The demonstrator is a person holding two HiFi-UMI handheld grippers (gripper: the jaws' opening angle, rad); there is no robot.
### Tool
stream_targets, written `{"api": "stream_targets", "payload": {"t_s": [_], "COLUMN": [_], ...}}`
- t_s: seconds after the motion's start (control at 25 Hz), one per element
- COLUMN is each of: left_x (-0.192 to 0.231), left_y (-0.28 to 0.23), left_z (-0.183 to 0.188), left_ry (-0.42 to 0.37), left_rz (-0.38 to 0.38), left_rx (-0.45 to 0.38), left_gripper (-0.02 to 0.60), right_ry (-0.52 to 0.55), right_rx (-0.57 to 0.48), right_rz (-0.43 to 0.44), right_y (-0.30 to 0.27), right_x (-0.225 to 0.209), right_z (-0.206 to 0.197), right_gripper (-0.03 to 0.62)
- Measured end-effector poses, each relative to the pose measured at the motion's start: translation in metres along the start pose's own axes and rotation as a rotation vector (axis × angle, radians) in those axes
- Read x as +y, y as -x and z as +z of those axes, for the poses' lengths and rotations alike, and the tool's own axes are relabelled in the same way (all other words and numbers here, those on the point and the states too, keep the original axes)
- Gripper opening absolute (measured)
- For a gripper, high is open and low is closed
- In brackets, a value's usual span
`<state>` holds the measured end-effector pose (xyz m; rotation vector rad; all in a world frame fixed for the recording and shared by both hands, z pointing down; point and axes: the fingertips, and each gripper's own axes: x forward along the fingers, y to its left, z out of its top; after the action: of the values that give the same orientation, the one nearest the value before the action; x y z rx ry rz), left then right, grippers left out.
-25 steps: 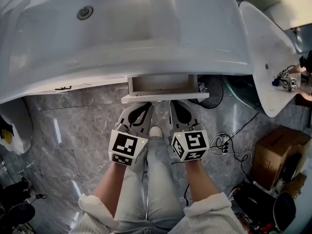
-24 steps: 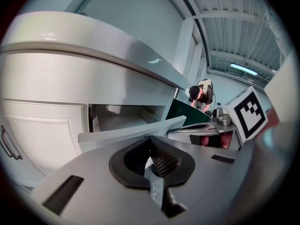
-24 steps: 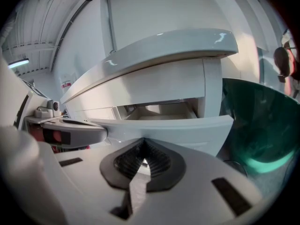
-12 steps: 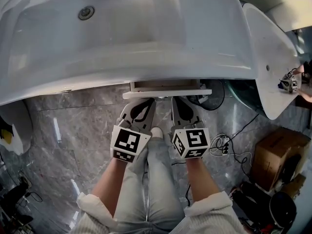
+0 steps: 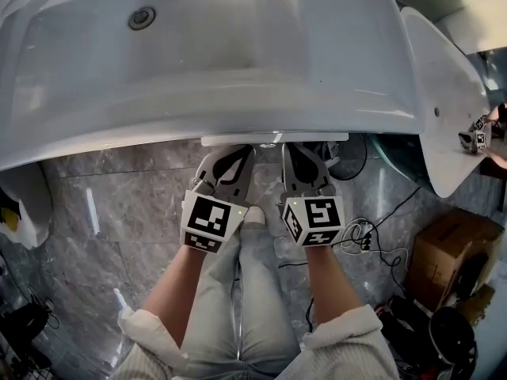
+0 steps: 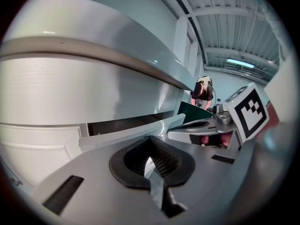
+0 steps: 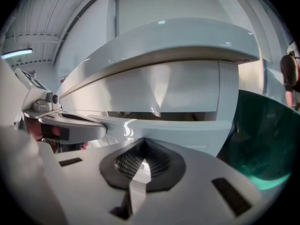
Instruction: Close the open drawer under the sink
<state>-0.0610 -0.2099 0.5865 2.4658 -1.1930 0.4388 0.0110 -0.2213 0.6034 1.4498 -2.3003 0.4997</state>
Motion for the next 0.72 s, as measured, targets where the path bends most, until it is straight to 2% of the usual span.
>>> {"api": "stream_targets", "payload": {"t_s": [0.32,0.72], "left_x": [0.010,0.021], "left_y": [-0.012,-0.021], "left_z": [0.010,0.016], "left_ry": [-0.069,-0.082], "left_rz": [-0.011,-0.004], "left_rx": [0.002,0.000], "left_gripper": [0.014,0.014], "right_ry": [0.026,0.046], "right_rx": [-0.021,-0.016], "right_rz": [0.007,0.014], "right_y": [-0.014,-0.028], "right_x": [-0.008,-0.011], "right_z": [0.012,0.018], "right_gripper": [0.009,0.009]}}
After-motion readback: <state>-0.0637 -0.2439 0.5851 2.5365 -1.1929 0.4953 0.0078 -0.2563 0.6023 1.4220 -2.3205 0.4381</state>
